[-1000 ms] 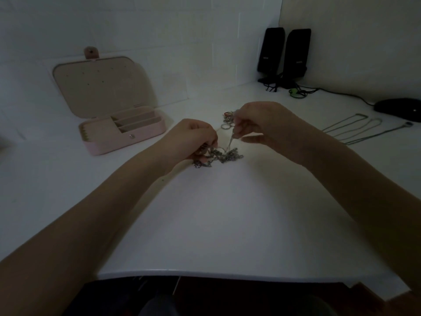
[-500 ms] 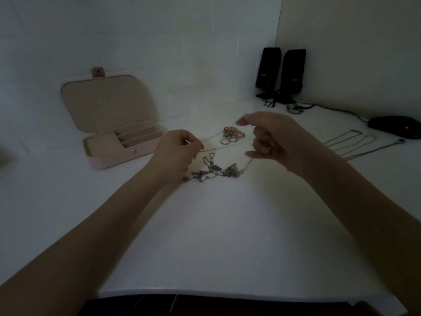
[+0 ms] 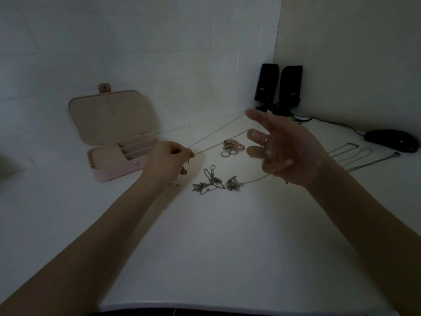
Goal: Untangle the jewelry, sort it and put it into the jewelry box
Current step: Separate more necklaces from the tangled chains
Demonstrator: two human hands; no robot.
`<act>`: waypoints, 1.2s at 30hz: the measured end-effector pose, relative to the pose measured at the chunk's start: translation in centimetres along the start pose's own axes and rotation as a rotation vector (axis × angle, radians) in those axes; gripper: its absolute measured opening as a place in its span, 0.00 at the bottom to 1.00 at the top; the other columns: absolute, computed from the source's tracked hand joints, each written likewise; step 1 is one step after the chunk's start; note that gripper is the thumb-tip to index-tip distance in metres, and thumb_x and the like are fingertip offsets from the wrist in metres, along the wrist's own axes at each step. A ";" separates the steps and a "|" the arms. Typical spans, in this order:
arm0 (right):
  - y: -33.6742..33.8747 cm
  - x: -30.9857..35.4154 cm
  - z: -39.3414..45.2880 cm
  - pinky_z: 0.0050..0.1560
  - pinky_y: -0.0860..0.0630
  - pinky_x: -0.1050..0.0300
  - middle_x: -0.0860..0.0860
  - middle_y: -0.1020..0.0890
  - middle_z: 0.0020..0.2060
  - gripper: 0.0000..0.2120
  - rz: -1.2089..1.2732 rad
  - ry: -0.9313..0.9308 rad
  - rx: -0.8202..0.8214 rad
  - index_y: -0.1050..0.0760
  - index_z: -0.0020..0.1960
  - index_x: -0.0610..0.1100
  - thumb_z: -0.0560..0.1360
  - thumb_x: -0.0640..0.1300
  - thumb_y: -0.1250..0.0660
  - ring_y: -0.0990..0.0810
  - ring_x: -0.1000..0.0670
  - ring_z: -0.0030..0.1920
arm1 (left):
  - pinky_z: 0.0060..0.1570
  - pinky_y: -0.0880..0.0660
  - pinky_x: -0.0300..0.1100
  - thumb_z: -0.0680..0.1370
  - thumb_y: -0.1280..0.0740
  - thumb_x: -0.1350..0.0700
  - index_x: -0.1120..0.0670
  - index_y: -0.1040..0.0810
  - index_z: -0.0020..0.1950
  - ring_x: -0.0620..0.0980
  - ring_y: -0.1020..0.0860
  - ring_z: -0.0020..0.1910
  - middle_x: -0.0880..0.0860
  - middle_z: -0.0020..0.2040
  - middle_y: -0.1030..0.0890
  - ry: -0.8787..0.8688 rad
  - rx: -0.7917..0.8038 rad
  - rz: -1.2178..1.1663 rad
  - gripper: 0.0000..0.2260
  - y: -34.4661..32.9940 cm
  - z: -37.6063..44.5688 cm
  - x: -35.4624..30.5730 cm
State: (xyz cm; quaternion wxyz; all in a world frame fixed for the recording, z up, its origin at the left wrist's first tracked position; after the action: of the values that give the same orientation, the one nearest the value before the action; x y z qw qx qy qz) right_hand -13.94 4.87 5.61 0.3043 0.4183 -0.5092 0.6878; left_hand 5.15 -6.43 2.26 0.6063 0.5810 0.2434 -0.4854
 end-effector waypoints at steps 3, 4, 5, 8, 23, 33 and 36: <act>0.1 0.2 -0.1 0.17 0.39 0.70 0.52 0.22 0.35 0.22 -0.063 -0.010 0.065 0.32 0.68 0.60 0.74 0.52 0.40 0.30 0.57 0.27 | 0.19 0.35 0.32 0.78 0.35 0.59 0.57 0.20 0.39 0.40 0.29 0.21 0.52 0.32 0.25 0.088 0.053 -0.137 0.09 0.2 -0.2 -0.1; 0.1 0.2 -0.2 0.17 0.40 0.70 0.52 0.22 0.33 0.23 -0.100 -0.005 0.025 0.33 0.69 0.61 0.74 0.52 0.41 0.31 0.57 0.26 | 0.19 0.36 0.32 0.77 0.35 0.60 0.58 0.20 0.39 0.41 0.29 0.21 0.52 0.31 0.26 0.134 0.107 -0.208 0.08 0.3 -0.3 -0.3; 0.1 0.2 -0.1 0.18 0.41 0.69 0.52 0.23 0.31 0.23 -0.154 0.003 -0.041 0.33 0.69 0.62 0.75 0.52 0.41 0.32 0.56 0.25 | 0.18 0.37 0.32 0.77 0.34 0.60 0.59 0.19 0.40 0.43 0.30 0.23 0.51 0.31 0.26 0.184 0.182 -0.273 0.07 0.3 -0.4 -0.5; 0.5 -0.2 0.3 0.21 0.40 0.65 0.50 0.26 0.26 0.17 -0.485 0.015 -0.290 0.29 0.65 0.61 0.78 0.49 0.40 0.34 0.54 0.24 | 0.15 0.39 0.31 0.77 0.35 0.61 0.60 0.20 0.42 0.41 0.31 0.21 0.49 0.29 0.28 0.356 0.444 -0.425 0.07 0.2 -1.0 -1.4; -0.8 -2.8 1.4 0.48 0.26 0.63 0.58 0.23 0.47 0.11 -1.445 0.532 -0.266 0.22 0.49 0.51 0.70 0.53 0.28 0.25 0.58 0.45 | 0.31 0.20 0.37 0.76 0.35 0.60 0.62 0.21 0.55 0.47 0.16 0.34 0.54 0.40 0.15 0.492 0.619 -0.709 0.10 -0.8 -2.2 -2.1; -1.4 -3.4 1.9 0.42 0.22 0.54 0.52 0.20 0.34 0.06 -1.091 0.476 -0.440 0.27 0.41 0.43 0.73 0.37 0.30 0.21 0.51 0.35 | 0.39 0.19 0.39 0.78 0.37 0.62 0.62 0.20 0.50 0.49 0.16 0.40 0.56 0.45 0.15 0.441 0.648 -0.611 0.07 -1.8 -2.7 -2.1; -1.0 -1.9 1.4 0.39 0.21 0.60 0.48 0.18 0.34 0.06 -0.680 0.488 -0.592 0.30 0.43 0.42 0.77 0.36 0.36 0.19 0.53 0.34 | 0.23 0.30 0.33 0.77 0.35 0.61 0.59 0.20 0.45 0.43 0.27 0.23 0.52 0.35 0.21 0.389 0.689 -0.464 0.05 -1.7 -2.8 -1.9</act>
State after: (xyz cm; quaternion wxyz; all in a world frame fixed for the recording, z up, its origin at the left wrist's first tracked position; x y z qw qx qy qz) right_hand -11.82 3.82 4.53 0.7263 0.2835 -0.4315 0.4537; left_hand 3.69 -2.95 2.54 0.1961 0.7593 0.3005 -0.5429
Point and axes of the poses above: each hand's wrist, its own z-axis towards the middle knuckle, its own y-axis out of the back of the hand, x = y × z, the point moved 2 cm from there along z, towards the middle knuckle
